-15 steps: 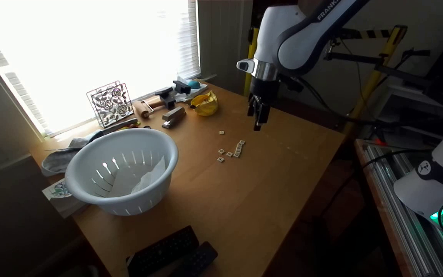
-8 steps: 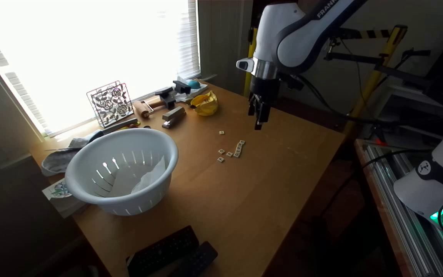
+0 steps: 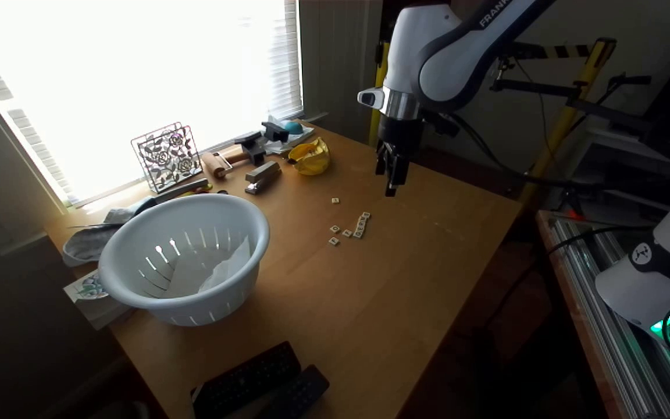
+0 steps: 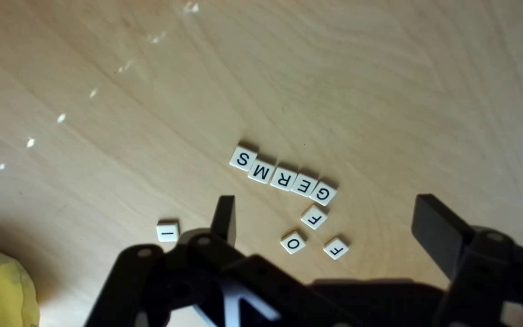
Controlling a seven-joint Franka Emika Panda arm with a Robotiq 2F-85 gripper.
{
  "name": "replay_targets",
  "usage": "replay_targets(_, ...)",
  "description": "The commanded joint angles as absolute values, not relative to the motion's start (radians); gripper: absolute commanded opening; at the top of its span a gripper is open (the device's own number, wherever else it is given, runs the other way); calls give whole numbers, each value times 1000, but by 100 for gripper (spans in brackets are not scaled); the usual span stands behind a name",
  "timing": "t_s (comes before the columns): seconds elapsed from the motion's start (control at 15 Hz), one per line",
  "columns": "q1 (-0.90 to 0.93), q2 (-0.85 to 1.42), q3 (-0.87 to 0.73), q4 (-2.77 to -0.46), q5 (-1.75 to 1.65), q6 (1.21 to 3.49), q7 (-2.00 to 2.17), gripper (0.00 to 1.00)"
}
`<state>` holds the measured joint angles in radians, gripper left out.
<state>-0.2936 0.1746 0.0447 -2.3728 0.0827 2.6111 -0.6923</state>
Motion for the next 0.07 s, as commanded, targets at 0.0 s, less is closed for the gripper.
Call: replay_targets(0.0,-258,174,10,-2372,93,2609,-699,100)
